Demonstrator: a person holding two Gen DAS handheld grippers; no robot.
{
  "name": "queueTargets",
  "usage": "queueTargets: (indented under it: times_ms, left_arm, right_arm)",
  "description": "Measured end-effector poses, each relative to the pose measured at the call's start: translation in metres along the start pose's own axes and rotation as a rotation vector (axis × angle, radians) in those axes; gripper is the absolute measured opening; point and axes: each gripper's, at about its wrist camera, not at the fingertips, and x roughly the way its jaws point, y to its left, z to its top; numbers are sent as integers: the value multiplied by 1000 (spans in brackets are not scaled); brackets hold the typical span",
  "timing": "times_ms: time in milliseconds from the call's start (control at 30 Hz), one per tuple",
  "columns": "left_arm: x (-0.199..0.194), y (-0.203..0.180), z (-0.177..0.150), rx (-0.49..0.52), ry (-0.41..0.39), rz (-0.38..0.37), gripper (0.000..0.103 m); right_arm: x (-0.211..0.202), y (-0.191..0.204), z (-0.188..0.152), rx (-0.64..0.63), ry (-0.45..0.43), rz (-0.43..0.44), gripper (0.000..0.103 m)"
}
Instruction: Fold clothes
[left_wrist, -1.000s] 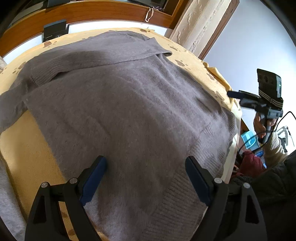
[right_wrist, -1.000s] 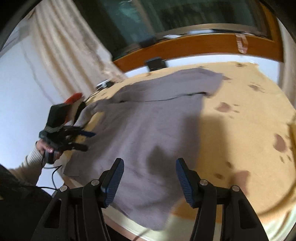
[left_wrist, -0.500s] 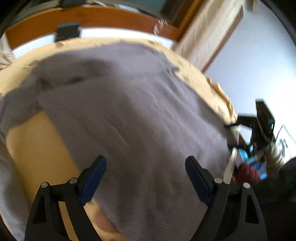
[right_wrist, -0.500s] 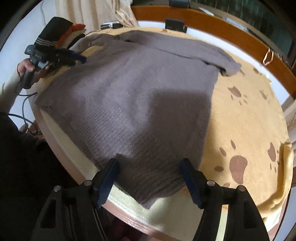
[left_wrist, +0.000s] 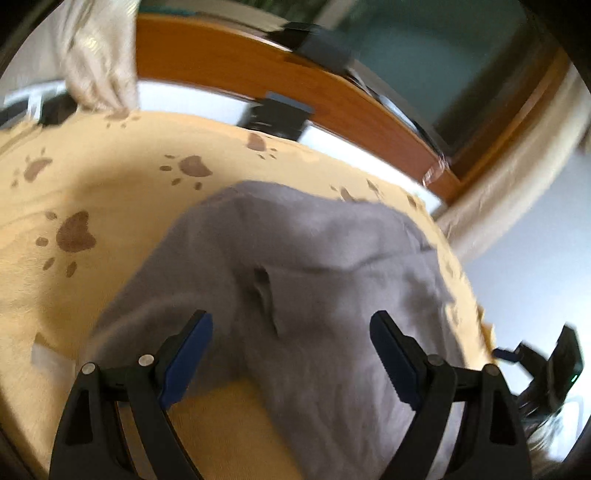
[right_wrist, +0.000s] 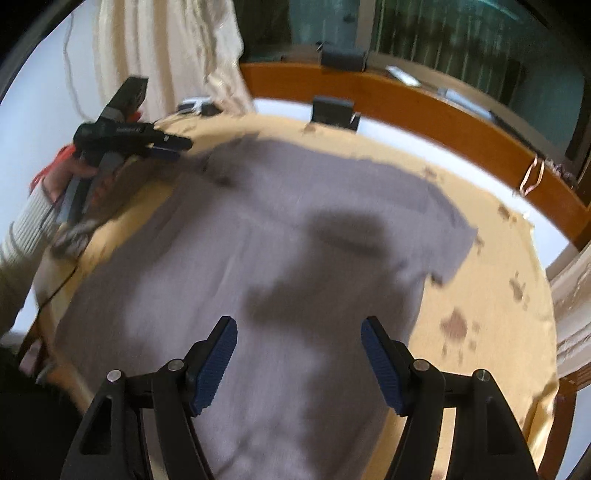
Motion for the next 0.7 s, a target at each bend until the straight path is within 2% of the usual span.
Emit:
queueTargets:
  times_ms: [200,367,467,500,633,700]
  left_arm:
    - [33,16,37,-129,37,-70,90]
    - [55,23,67,-245,69,-101,90]
    - [54,34,66,-313,45,-146,90]
    - [53,37,64,-330,36,-159,90]
    - [48,49,51,-358,9,-149,101]
    - [47,55,48,-374,4,-159,102]
  right_arm:
    - [35,-16,56,120,-82,-68,72]
    - [83,-36,103,226,-84,-15,72]
    - [114,-38,140,213,-68,24,72]
    - [125,-36,154,186,-66,10,72]
    - [176,-27,203,115,-25,27,72]
    - [205,-16,223,67,15,11,72]
